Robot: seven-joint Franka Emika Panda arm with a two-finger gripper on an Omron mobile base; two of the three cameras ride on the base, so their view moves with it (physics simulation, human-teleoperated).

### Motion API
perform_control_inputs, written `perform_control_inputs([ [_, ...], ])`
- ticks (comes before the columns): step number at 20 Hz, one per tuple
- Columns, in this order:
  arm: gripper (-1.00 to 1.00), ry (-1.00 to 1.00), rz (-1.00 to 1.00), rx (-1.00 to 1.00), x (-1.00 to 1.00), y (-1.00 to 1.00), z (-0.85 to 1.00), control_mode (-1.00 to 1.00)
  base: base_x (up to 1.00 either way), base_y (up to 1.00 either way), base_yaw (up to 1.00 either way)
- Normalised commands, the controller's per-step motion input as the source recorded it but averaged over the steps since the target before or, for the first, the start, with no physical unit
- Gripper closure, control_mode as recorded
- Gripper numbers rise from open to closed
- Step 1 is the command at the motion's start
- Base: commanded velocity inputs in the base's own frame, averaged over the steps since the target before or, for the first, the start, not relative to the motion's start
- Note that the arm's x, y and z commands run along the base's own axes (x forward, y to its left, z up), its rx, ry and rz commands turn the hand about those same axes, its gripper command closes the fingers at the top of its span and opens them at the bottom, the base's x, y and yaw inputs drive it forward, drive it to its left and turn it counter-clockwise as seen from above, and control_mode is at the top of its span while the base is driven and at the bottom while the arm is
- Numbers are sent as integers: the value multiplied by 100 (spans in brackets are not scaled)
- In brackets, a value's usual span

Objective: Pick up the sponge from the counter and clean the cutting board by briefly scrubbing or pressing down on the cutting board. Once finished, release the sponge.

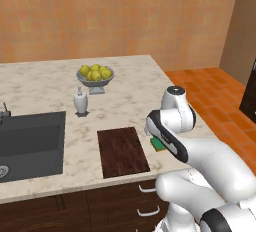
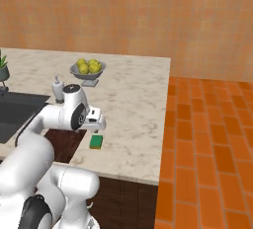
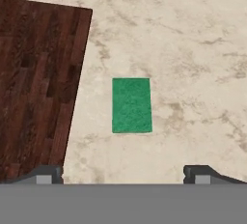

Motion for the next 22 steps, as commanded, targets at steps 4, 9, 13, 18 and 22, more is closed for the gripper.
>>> perform_control_inputs([
  [4,-100,0,0,0,14,-9,-18,-100,0,0,0],
  [9,-100,0,0,0,20,0,-9,-100,0,0,0],
  [13,-100,0,0,0,17,0,-12,-100,0,0,0],
  [18,-100,0,0,0,3,0,-26,-100,0,0,0],
  [22,-100,0,0,0,4,0,-18,-100,0,0,0],
])
